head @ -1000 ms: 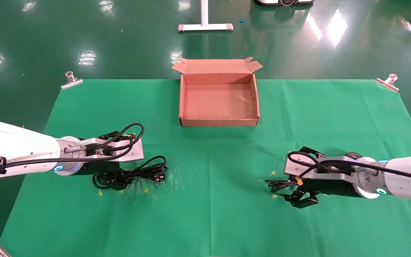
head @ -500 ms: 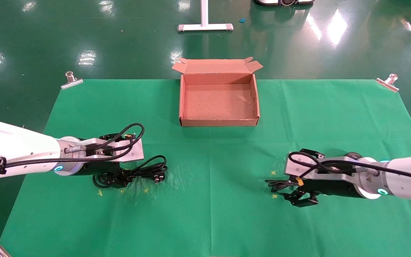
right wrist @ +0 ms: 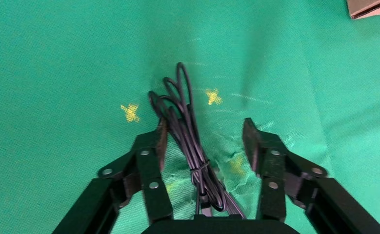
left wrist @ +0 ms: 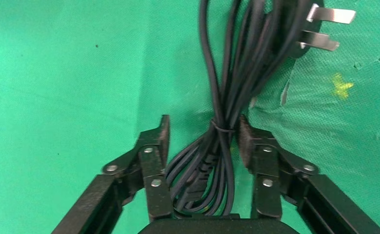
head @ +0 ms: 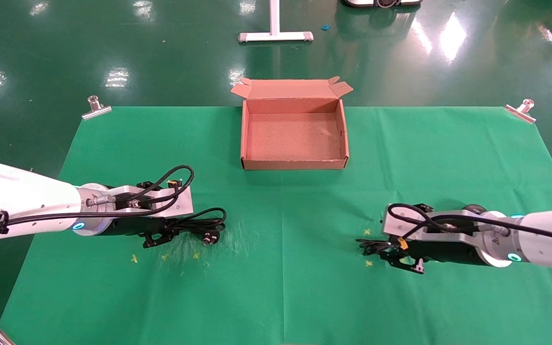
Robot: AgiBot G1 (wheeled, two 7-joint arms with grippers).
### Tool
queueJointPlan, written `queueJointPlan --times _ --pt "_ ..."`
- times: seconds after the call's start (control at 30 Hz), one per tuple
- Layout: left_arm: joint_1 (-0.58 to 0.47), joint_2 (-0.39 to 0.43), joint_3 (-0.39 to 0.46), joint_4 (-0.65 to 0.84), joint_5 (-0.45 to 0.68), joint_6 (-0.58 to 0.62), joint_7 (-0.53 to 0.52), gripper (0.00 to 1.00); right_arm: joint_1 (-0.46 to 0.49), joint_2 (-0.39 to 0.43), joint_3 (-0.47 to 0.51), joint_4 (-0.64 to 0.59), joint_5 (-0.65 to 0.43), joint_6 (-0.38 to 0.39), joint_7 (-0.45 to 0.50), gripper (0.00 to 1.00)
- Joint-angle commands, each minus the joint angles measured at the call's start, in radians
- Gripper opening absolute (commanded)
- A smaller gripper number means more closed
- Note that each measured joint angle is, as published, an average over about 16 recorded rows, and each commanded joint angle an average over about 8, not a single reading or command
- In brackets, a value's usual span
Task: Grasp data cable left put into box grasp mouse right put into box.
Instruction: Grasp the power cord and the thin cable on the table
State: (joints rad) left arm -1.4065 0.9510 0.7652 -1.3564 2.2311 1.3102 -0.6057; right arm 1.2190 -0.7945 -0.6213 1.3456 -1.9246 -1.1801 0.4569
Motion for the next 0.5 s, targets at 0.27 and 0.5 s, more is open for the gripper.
queueJointPlan --times 0.27,0.5 --pt "0.000 0.000 0.000 0.000 0.000 0.000 0.000 0.00 0.000 0.001 0.000 0.000 0.001 -0.001 0.000 0.00" --pt "0.000 0.000 0.000 0.000 0.000 0.000 0.000 0.00 0.001 0.001 0.000 0.000 0.001 -0.001 -0.001 0.00"
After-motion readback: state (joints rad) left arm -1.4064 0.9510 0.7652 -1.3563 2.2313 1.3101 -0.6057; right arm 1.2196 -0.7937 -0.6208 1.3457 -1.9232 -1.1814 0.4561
